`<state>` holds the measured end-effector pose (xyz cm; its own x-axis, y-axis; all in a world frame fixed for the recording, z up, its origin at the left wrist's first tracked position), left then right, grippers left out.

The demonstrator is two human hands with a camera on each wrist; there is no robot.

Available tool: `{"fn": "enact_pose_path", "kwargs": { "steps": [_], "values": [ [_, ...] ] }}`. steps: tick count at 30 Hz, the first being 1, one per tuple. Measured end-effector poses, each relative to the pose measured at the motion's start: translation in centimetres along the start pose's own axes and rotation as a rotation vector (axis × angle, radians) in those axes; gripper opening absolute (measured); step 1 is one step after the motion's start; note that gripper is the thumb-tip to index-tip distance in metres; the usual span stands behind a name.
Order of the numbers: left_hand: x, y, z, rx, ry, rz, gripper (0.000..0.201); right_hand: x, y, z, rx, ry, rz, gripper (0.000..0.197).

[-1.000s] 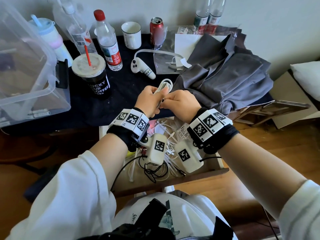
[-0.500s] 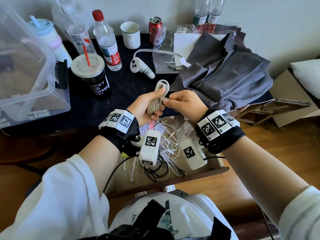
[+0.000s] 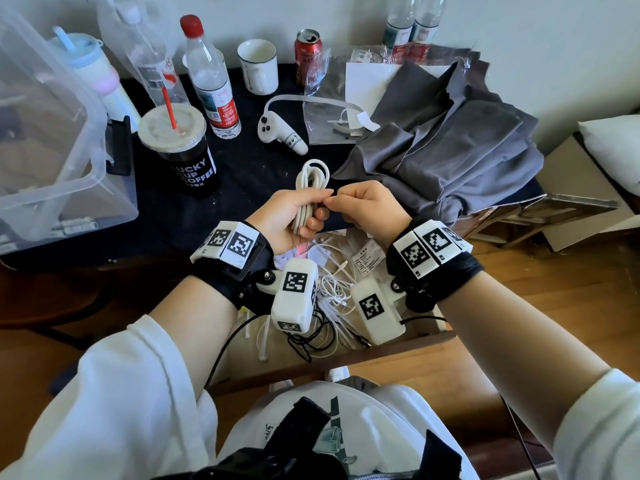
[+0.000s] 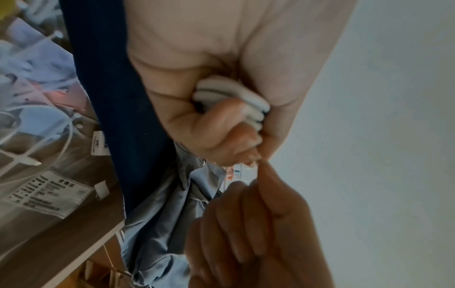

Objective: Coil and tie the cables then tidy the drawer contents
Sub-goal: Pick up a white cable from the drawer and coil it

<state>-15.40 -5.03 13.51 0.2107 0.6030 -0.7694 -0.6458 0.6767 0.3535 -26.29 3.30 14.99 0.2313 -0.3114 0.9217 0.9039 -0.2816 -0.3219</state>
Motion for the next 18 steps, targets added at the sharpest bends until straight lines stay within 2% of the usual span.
{"fn": "enact_pose_path", "kwargs": {
  "steps": [2, 5, 6, 8, 9, 12, 15, 18],
  "values": [
    [0.2, -0.1, -0.1, 0.023, -0.030, -0.022, 0.034, 0.1, 0.4, 0.1, 0.017, -0.003, -0.039, 0.049],
    [0.3, -0.3, -0.1, 0.039, -0.066, -0.072, 0.034, 0.3, 1.1, 0.1, 0.023, -0.027, -0.002, 0.015],
    [0.1, -0.2, 0.1, 0.047, -0.073, -0.077, 0.031, 0.2, 1.3, 0.1, 0.032, -0.039, -0.007, 0.016],
    [-0.2, 0.1, 0.3, 0.054, -0.074, -0.093, 0.027, 0.2, 1.3, 0.1, 0.024, -0.059, -0.020, 0.034],
    [-0.4, 0.2, 0.3, 0.047, -0.066, -0.107, 0.027, 0.4, 1.2, 0.1, 0.030, -0.082, -0.019, 0.037],
    [-0.6, 0.4, 0.2, -0.002, -0.033, -0.135, 0.026, 0.5, 0.4, 0.1, 0.037, -0.098, 0.008, 0.015],
    [-0.5, 0.1, -0.3, -0.021, -0.005, -0.096, 0.025, 0.3, 0.0, 0.0, 0.031, -0.073, -0.027, 0.041],
    [-0.7, -0.5, -0.5, 0.005, 0.020, -0.008, 0.026, -0.3, -0.2, -0.6, -0.078, -0.050, -0.039, 0.039]
  ]
}}
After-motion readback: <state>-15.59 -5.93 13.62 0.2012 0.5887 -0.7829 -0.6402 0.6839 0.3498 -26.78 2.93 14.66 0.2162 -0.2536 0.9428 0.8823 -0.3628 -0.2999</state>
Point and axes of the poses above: each hand's wrist, its own z-axis away from the middle knuckle, its own y-axis out of the palm, x = y × z, the point moved 2 cm from there along -z, towards the middle knuckle, and after that the axes turned 1 degree about -x, right-handed, at the moved point
